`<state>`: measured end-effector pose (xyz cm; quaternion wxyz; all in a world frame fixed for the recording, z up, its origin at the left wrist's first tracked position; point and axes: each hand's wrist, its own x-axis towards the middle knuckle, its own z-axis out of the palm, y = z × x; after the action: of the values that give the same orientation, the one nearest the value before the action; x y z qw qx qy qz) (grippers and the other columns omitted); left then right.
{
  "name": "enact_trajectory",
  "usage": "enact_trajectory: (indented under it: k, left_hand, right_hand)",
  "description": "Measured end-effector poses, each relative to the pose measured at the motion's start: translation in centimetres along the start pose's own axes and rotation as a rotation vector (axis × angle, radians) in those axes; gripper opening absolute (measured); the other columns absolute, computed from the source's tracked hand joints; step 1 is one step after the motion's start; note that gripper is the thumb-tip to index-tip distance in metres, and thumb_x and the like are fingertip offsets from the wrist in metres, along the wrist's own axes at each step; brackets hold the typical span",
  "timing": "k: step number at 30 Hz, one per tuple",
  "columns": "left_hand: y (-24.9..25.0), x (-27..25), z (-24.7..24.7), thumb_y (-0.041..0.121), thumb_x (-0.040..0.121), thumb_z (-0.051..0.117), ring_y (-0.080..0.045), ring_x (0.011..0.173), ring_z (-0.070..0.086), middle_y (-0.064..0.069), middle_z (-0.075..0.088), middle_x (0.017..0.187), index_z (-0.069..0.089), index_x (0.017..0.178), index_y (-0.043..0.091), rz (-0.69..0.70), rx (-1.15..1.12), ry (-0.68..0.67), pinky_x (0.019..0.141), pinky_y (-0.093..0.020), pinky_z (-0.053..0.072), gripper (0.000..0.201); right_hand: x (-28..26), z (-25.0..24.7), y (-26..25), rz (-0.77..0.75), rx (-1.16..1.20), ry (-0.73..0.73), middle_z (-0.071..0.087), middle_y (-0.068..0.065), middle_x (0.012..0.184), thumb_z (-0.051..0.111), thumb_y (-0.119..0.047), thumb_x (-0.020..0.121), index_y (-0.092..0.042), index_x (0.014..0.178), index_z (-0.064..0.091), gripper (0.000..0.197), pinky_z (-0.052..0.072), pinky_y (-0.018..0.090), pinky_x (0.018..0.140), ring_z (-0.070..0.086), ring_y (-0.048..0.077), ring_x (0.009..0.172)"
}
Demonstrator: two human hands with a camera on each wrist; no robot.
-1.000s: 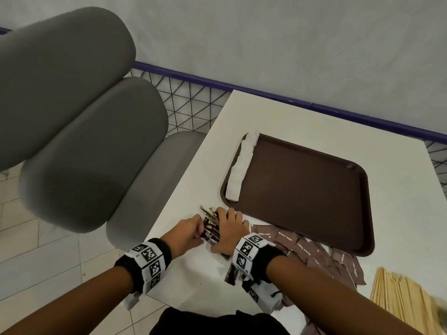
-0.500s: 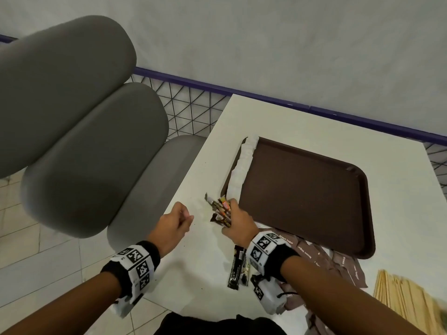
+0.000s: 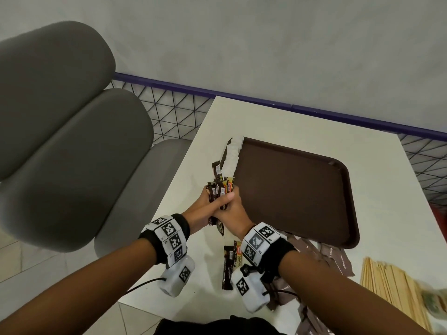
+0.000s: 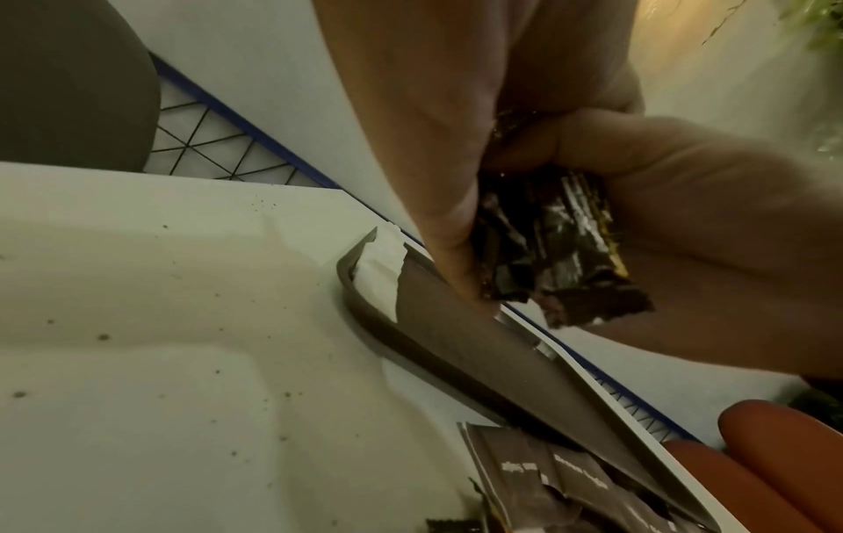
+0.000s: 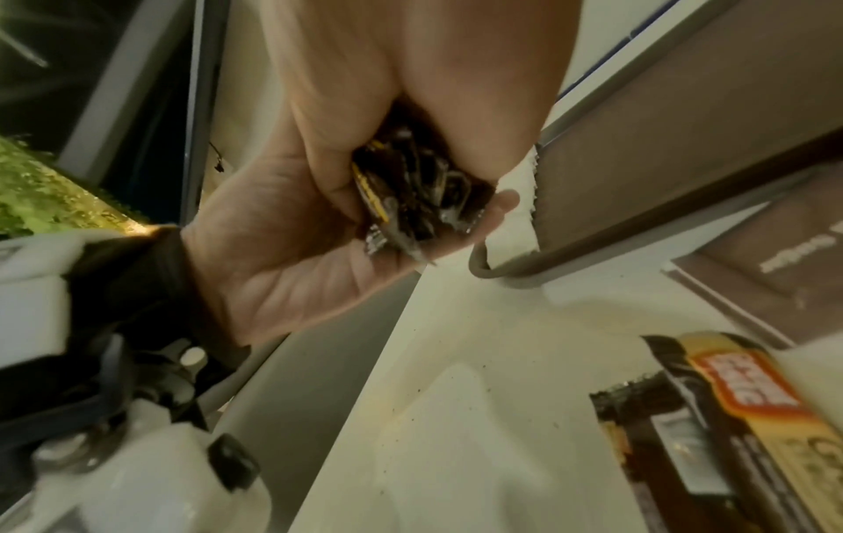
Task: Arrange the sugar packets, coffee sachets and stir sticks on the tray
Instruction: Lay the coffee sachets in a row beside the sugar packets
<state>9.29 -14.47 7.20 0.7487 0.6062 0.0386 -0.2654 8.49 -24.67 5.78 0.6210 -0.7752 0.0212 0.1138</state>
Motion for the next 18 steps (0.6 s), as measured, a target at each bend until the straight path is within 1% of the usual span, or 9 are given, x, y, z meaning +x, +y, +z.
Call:
enact_trajectory:
  k: [3, 6, 8, 10, 12, 14, 16, 17, 18]
  left_hand:
    - [-0.1, 0.3, 0.3, 0.019, 0.088, 0.06, -0.015, 0.095, 0.067, -0.008, 0.066, 0.108, 0.047, 0.126, 0.012, -0.003, -0.036, -0.025, 0.069, -0.023, 0.054, 0.04]
    - [-0.5, 0.2, 0.1, 0.014, 0.089, 0.059, -0.017, 0.101, 0.066, -0.008, 0.067, 0.111, 0.052, 0.126, 0.011, -0.019, -0.037, -0.053, 0.073, -0.025, 0.055, 0.037]
    - [-0.8, 0.1, -0.2, 0.011, 0.09, 0.057, -0.016, 0.1, 0.066, -0.006, 0.069, 0.107, 0.056, 0.121, 0.01, -0.025, -0.02, -0.063, 0.076, -0.025, 0.055, 0.031]
    - [-1.0, -0.1, -0.8, 0.01, 0.09, 0.058, -0.016, 0.093, 0.067, -0.004, 0.071, 0.099, 0.06, 0.115, 0.01, -0.024, -0.003, -0.059, 0.073, -0.024, 0.054, 0.025]
    - [-1.1, -0.2, -1.7, 0.01, 0.088, 0.06, -0.016, 0.081, 0.068, -0.007, 0.07, 0.092, 0.062, 0.11, 0.008, -0.039, 0.004, -0.033, 0.067, -0.026, 0.054, 0.022]
    - [-1.2, -0.2, -2.8, 0.011, 0.087, 0.063, -0.019, 0.074, 0.067, -0.009, 0.069, 0.088, 0.062, 0.105, 0.008, -0.077, 0.005, 0.024, 0.065, -0.029, 0.053, 0.019]
    - [-1.5, -0.2, -3.8, 0.011, 0.084, 0.067, -0.019, 0.068, 0.065, -0.006, 0.066, 0.079, 0.061, 0.097, 0.01, -0.098, -0.006, 0.076, 0.064, -0.03, 0.052, 0.014]
    - [-1.7, -0.1, -4.2, 0.014, 0.081, 0.071, -0.019, 0.067, 0.065, -0.006, 0.065, 0.077, 0.06, 0.095, 0.01, -0.101, -0.004, 0.099, 0.065, -0.032, 0.052, 0.019]
    - [-1.8, 0.0, -4.5, 0.017, 0.076, 0.074, -0.02, 0.066, 0.065, -0.006, 0.063, 0.077, 0.059, 0.096, 0.01, -0.106, 0.0, 0.117, 0.065, -0.033, 0.051, 0.026]
  right_hand:
    - [-0.1, -0.6, 0.2, -0.018, -0.374, 0.092, 0.035, 0.005, 0.132, 0.065, -0.032, 0.07, -0.013, 0.132, 0.033, 0.072, 0.02, 0.034, 0.111, 0.023, 0.02, 0.131]
    - [-0.5, -1.0, 0.3, -0.042, -0.555, 0.013, 0.008, -0.005, 0.152, 0.062, -0.049, 0.054, -0.018, 0.144, 0.02, 0.104, -0.002, 0.039, 0.116, -0.007, 0.014, 0.142]
    - [-0.6, -1.2, 0.4, -0.021, -0.576, -0.104, -0.005, -0.009, 0.154, 0.062, -0.06, 0.047, -0.026, 0.146, 0.014, 0.115, -0.01, 0.043, 0.115, -0.019, 0.013, 0.141]
    - [-0.6, -2.1, 0.5, 0.015, -0.553, -0.23, -0.012, -0.009, 0.155, 0.059, -0.074, 0.04, -0.03, 0.147, 0.007, 0.126, -0.01, 0.045, 0.115, -0.023, 0.016, 0.14]
    - [-0.9, -3.7, 0.4, 0.084, -0.499, -0.301, -0.006, -0.006, 0.155, 0.061, -0.074, 0.045, -0.027, 0.147, 0.006, 0.124, -0.002, 0.045, 0.116, -0.015, 0.017, 0.142]
    - [-1.2, -5.1, 1.0, 0.144, -0.458, -0.253, 0.017, 0.0, 0.15, 0.066, -0.063, 0.066, -0.024, 0.142, 0.025, 0.095, 0.012, 0.042, 0.116, 0.005, 0.019, 0.14]
    - [-1.5, -6.0, 1.9, 0.117, -0.547, -0.127, 0.041, 0.002, 0.124, 0.059, -0.052, 0.082, -0.021, 0.122, 0.048, 0.053, 0.03, 0.038, 0.109, 0.03, 0.02, 0.125]
    - [-1.9, -6.2, 2.0, 0.104, -0.627, -0.12, 0.047, 0.001, 0.111, 0.055, -0.049, 0.086, -0.019, 0.11, 0.052, 0.039, 0.038, 0.037, 0.101, 0.04, 0.02, 0.114]
    - [-2.5, -6.2, 1.9, 0.116, -0.72, -0.176, 0.051, 0.001, 0.103, 0.052, -0.05, 0.087, -0.017, 0.104, 0.051, 0.037, 0.043, 0.036, 0.09, 0.048, 0.021, 0.105]
